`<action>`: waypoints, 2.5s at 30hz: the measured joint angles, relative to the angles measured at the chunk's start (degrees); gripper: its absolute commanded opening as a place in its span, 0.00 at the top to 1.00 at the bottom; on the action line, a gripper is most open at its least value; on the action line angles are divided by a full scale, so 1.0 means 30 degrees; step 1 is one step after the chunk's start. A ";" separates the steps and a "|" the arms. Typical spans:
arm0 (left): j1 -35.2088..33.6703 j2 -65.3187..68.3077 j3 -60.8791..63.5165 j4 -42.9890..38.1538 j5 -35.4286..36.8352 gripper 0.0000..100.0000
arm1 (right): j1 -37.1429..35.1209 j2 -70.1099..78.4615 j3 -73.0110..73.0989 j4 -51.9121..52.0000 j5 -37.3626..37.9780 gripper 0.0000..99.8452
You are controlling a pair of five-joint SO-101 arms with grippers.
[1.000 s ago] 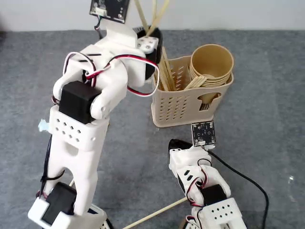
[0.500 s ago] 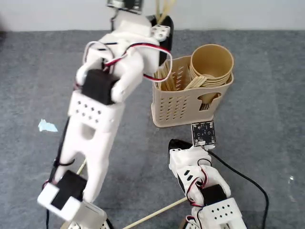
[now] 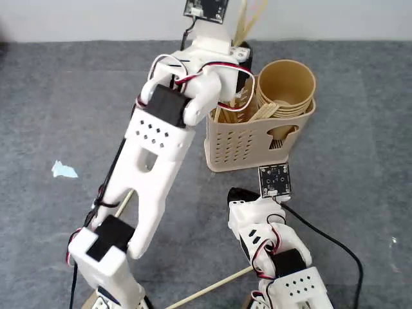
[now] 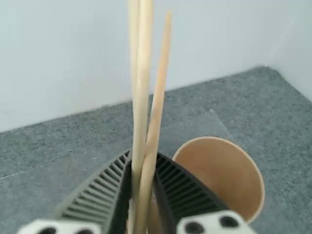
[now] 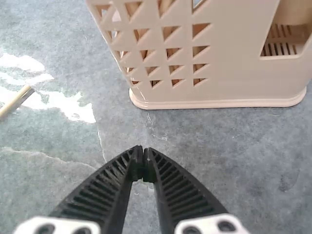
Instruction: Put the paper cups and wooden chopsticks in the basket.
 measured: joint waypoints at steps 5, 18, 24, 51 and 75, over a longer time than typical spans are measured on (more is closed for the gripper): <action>0.0000 0.0088 0.0000 0.0498 0.0352 0.99 | 0.0000 0.0000 0.0000 0.0000 0.0000 0.99; 0.0000 0.0234 0.0000 -0.1963 0.1436 0.99 | 0.0000 0.0000 0.0000 0.0000 0.0000 0.99; 0.0000 0.1114 0.0000 -0.2462 0.1436 0.99 | 0.0000 0.0000 0.0000 0.0000 0.0000 0.99; 0.0322 0.2139 0.0029 0.6183 0.1407 0.99 | 0.0000 0.0000 0.0000 0.0000 0.0000 0.99; 0.0117 -0.0498 0.0234 0.9524 0.0322 0.81 | 0.0000 0.0000 0.0000 0.0000 0.0000 0.99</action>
